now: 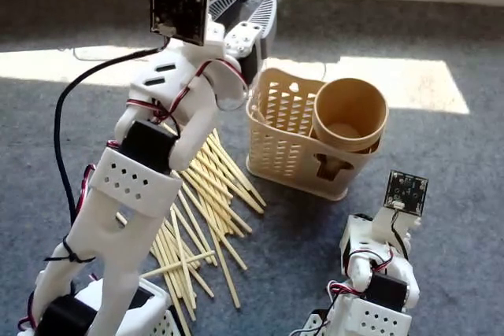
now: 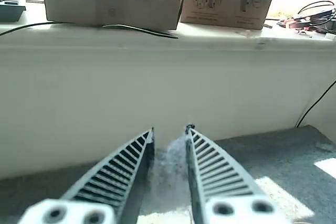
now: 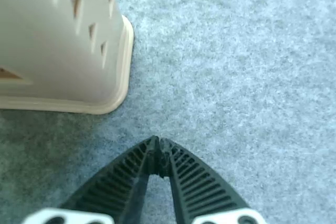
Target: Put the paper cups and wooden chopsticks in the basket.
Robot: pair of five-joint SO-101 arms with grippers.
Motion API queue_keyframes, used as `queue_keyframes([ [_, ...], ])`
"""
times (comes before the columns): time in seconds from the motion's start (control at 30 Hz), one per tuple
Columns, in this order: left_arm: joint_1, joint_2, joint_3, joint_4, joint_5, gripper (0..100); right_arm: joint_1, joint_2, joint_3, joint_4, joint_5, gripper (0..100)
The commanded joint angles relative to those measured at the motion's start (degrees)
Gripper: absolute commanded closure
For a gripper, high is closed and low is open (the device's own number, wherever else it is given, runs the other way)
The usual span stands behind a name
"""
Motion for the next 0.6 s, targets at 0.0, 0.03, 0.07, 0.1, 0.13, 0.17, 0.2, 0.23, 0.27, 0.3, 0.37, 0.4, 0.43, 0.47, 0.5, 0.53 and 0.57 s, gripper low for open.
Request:
queue_keyframes([
  [0.0,-4.1,-4.4,-3.6,7.8,-0.4,89,0.7,-0.3,6.1,-1.2,-0.3,98.0],
  [0.03,-5.1,-5.5,-3.6,10.4,-0.4,89,0.7,-0.3,6.1,-1.2,-0.3,98.0],
  [0.07,-6.4,-7.0,-3.5,13.5,-0.4,89,0.7,-0.3,6.1,-1.2,-0.3,98.0],
  [0.1,-7.9,-8.5,-3.2,16.6,-0.4,89,0.7,-0.3,6.1,-1.2,-0.3,98.0],
  [0.13,-9.5,-9.8,-3.1,19.9,-0.4,89,0.7,-0.3,6.1,-1.2,-0.3,98.0],
  [0.17,-11.0,-10.9,-3.1,23.4,-0.4,89,0.7,-0.3,6.1,-1.2,-0.3,98.0],
  [0.2,-12.8,-11.9,-3.0,26.5,-0.2,89,0.7,-0.3,6.1,-1.2,-0.3,98.0],
  [0.23,-14.4,-12.5,-3.0,29.5,-0.1,89,0.7,-0.3,6.1,-1.1,-0.3,98.0],
  [0.27,-16.0,-12.9,-3.0,32.1,-0.1,89,0.7,-0.3,6.1,-1.1,-0.3,98.0],
  [0.3,-17.4,-12.8,-3.0,34.5,0.0,89,0.7,-0.3,6.1,-1.1,-0.3,98.0],
  [0.37,-19.6,-12.7,-2.8,38.1,0.0,89,0.7,-0.3,6.1,-1.0,-0.3,98.0],
  [0.4,-20.4,-12.4,-1.8,39.1,0.0,89,0.7,-0.3,6.1,-1.0,-0.3,98.0],
  [0.43,-21.1,-12.1,-0.6,39.4,0.0,89,0.7,-0.3,6.1,-1.0,-0.3,98.0],
  [0.47,-21.7,-11.7,0.7,39.3,0.0,89,0.7,-0.3,6.1,-1.0,-0.3,98.0],
  [0.5,-22.3,-11.1,1.8,39.2,0.1,89,0.7,-0.3,6.1,-1.0,-0.3,98.0],
  [0.53,-22.8,-10.3,2.9,39.2,0.4,90,0.7,-0.3,6.1,-1.0,-0.3,98.0],
  [0.57,-23.3,-9.0,3.8,39.2,1.6,91,0.7,-0.3,6.1,-1.0,-0.3,98.0],
])
